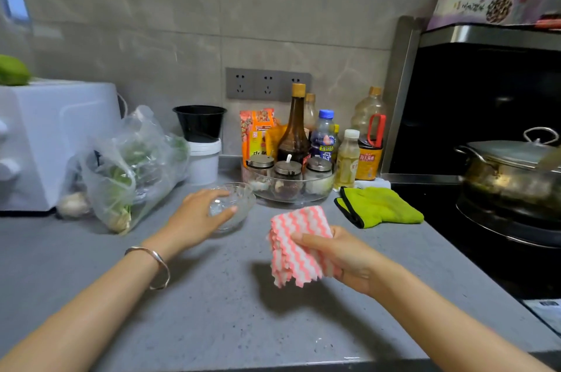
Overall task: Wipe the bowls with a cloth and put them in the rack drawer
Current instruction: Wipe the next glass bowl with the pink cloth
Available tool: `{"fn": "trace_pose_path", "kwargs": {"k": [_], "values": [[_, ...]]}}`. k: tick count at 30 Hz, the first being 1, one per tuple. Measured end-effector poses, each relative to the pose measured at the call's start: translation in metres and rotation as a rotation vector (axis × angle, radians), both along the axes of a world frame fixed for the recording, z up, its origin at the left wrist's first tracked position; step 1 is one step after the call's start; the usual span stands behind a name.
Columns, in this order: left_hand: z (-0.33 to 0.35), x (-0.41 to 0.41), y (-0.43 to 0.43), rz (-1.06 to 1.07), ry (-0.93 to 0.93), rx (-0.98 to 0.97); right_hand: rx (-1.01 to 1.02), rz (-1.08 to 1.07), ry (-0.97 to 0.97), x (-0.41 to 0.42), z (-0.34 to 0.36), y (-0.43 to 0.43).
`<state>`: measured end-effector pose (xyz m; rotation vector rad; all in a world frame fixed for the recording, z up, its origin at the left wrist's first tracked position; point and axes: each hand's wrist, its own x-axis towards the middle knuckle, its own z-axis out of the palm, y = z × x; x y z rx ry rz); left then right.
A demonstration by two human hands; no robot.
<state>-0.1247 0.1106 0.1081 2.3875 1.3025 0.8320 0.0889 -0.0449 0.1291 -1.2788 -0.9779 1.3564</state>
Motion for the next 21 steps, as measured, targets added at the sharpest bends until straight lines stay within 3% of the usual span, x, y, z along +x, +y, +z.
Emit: {"fn": "trace_pose_path", "kwargs": {"k": [16, 21], "values": [[-0.015, 0.002, 0.049, -0.059, 0.194, 0.024, -0.081, -0.079, 0.003, -0.003, -0.003, 0.014], [-0.013, -0.003, 0.044, -0.115, 0.001, 0.021, -0.079, -0.098, 0.026, -0.002, -0.004, 0.012]]}}
